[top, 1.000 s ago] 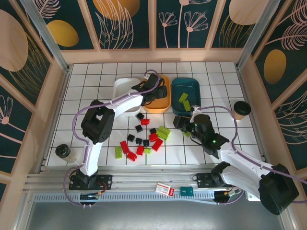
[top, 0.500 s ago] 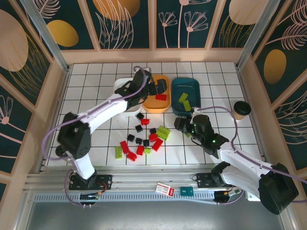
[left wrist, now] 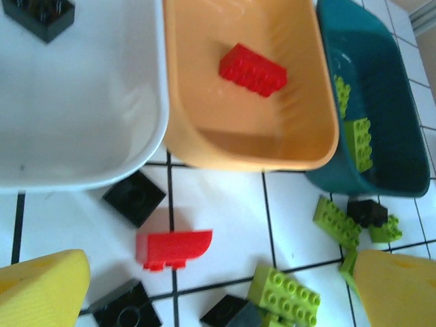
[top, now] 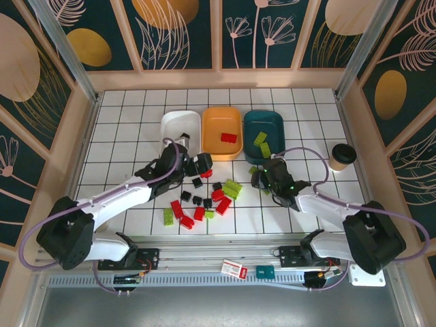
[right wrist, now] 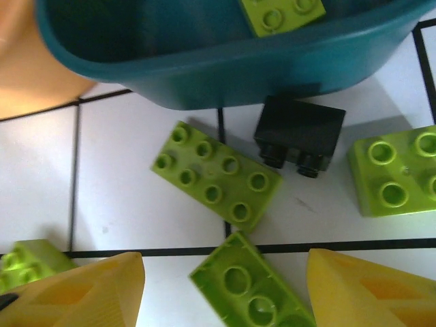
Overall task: Sort the legos into containers by color
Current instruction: Pick up the lego from the bottom-center of the table.
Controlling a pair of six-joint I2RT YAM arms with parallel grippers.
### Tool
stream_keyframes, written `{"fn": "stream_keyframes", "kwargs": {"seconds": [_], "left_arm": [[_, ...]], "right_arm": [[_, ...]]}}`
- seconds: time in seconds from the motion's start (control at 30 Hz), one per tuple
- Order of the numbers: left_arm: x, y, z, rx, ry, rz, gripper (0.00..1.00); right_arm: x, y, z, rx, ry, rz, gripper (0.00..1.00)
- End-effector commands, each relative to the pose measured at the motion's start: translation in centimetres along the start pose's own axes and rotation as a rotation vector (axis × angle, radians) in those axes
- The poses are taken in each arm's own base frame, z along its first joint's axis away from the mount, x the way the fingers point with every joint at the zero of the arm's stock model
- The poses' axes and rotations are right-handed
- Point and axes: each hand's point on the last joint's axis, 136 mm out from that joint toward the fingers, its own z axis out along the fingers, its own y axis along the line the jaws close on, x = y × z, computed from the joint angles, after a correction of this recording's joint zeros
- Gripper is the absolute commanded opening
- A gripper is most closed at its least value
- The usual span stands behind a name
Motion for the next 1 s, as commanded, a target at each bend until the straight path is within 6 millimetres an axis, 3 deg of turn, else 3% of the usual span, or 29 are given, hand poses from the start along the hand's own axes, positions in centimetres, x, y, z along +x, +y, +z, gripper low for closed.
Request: {"fn": "stream_keyframes", "kwargs": {"seconds": [0.0,0.27,0.43,0.63,0.97], "left_arm": [[0.0,-1.5,-1.2,0.107,-0.028,-0.025,0.99],[2.0,1.3,-1.4,0.044,-0.009,-0.020,0.99],[1.5,1.3,-1.7,0.037,-0.030,-0.012,0.99],[1.1,1.3,-1.7,0.023,-0.038,-0.001,0.99],[1.3,1.8,-1.7,-0.004,-0.035,0.004,0.99]], "right_arm": [[-1.4,-0.6,0.6,0.066,-0.015,-0.030,0.65],[0.7,-0.6,1.4,0.077,0.097,-0.069,0.61],[2.5,-1.9,1.6,0.127,0.155,-0.078,0.60],[4.0,-1.9,2.2,0.142,0.203,-0.116,0.59],[4.2,-0.3,2.3,0.133,0.214,-0.170,0.38]]}}
